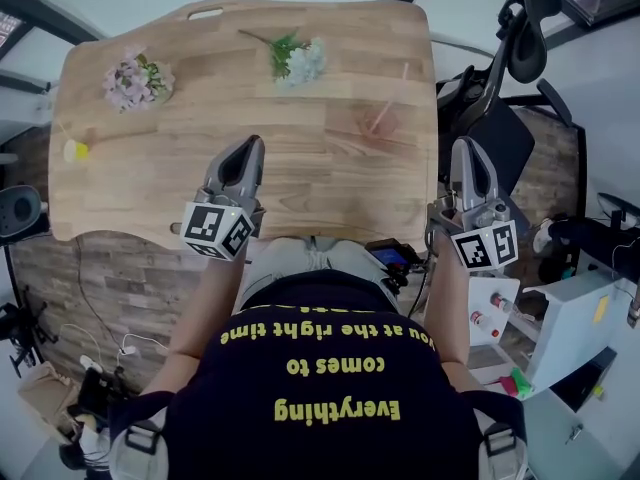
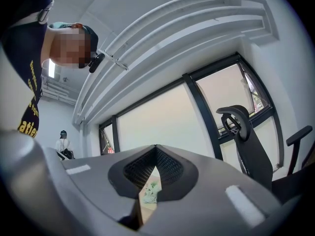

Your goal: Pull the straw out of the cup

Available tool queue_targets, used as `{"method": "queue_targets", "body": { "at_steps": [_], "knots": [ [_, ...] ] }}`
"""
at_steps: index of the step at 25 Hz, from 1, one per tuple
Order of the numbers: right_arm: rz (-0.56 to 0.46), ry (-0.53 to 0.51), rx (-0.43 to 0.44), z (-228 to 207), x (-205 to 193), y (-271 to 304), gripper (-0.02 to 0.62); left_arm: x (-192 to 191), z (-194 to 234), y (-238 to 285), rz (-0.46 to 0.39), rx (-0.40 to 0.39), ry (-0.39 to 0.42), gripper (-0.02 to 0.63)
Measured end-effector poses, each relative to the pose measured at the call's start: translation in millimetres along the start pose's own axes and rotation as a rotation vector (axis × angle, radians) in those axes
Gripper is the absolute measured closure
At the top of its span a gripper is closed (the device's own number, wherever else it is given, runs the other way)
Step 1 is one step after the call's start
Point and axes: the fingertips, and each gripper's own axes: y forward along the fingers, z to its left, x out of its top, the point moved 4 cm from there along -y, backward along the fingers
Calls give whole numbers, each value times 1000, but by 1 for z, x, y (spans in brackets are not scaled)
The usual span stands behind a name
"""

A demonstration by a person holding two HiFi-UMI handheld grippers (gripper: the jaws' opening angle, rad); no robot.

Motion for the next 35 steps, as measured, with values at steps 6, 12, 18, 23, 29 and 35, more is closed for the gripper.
{"method": "queue_targets", "body": {
  "at_steps": [6, 12, 18, 23, 29, 35],
  "knots": [
    [17, 18, 14, -7, -7, 2, 589, 0, -3, 2, 0, 16, 1, 604],
    [33, 35, 25, -10, -14, 3, 589, -5, -5, 3, 10, 29, -5, 604],
    [47, 43, 32, -18, -18, 6, 589, -8, -10, 8, 13, 32, -11, 604],
    [66, 56, 43, -24, -24, 13, 588, -10, -10, 12, 18, 42, -16, 604],
    [92, 69, 59, -31, -32, 22, 588, -12, -9, 20, 29, 45, -18, 604],
    [114, 75, 68, -41, -39, 32, 588, -14, -7, 32, 46, 47, -22, 604]
  ]
}}
